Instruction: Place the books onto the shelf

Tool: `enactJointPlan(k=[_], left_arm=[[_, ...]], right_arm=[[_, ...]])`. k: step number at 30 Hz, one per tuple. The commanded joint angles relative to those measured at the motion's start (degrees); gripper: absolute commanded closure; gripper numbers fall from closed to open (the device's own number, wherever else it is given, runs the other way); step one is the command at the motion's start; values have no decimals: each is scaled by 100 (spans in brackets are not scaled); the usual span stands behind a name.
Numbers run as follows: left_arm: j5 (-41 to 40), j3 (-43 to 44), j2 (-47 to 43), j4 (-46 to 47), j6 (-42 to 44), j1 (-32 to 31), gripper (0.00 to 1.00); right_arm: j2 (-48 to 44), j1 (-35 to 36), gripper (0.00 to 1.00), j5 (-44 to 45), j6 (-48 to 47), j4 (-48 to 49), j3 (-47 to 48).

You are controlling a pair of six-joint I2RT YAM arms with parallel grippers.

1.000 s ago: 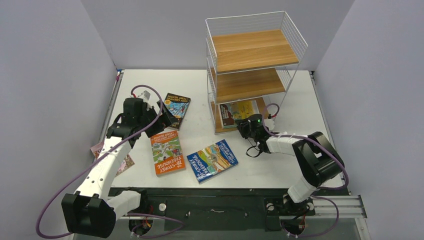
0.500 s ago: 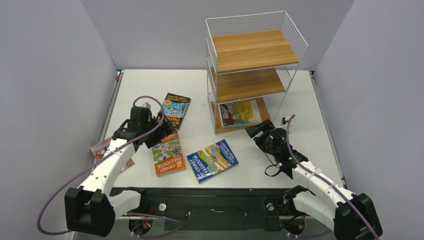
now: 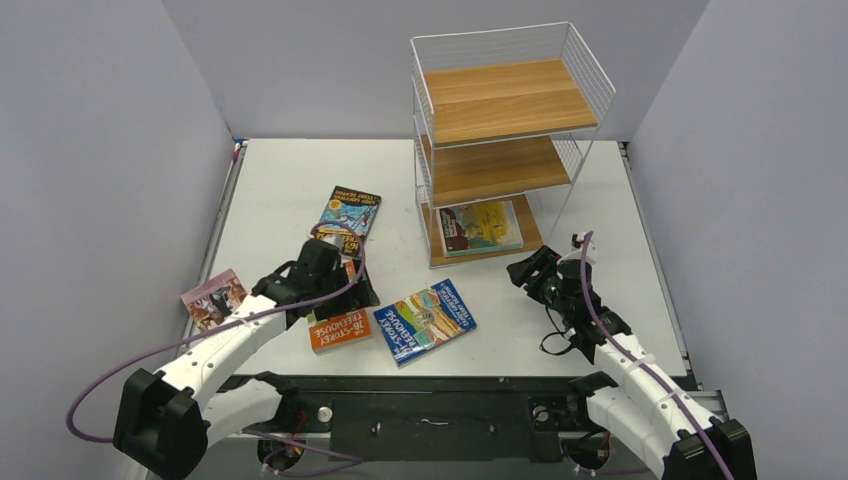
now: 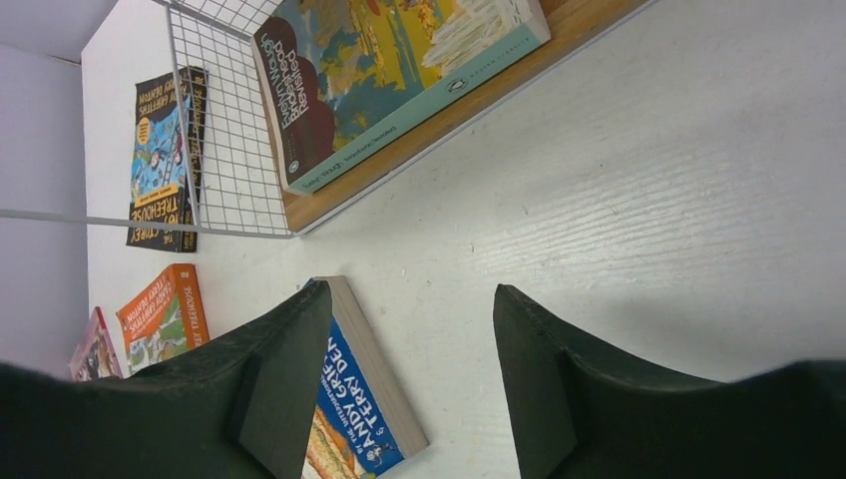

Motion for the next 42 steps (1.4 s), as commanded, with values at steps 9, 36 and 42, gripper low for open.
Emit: enactJointPlan(k=[9,36,42], left_arm=[[-1191,198,962,1563,1044,-1820,13],[885,-63,2580,3979,-424,-2676,16],[1010,131,2798,3995,-409,-2682,20]], right_arm=[[-83,19,43,-210,181,97,-183],[-1154,160,31,-1048,2065,-1585,-1386],[-1214,174,31,-1373,2192,-1241,-1679]])
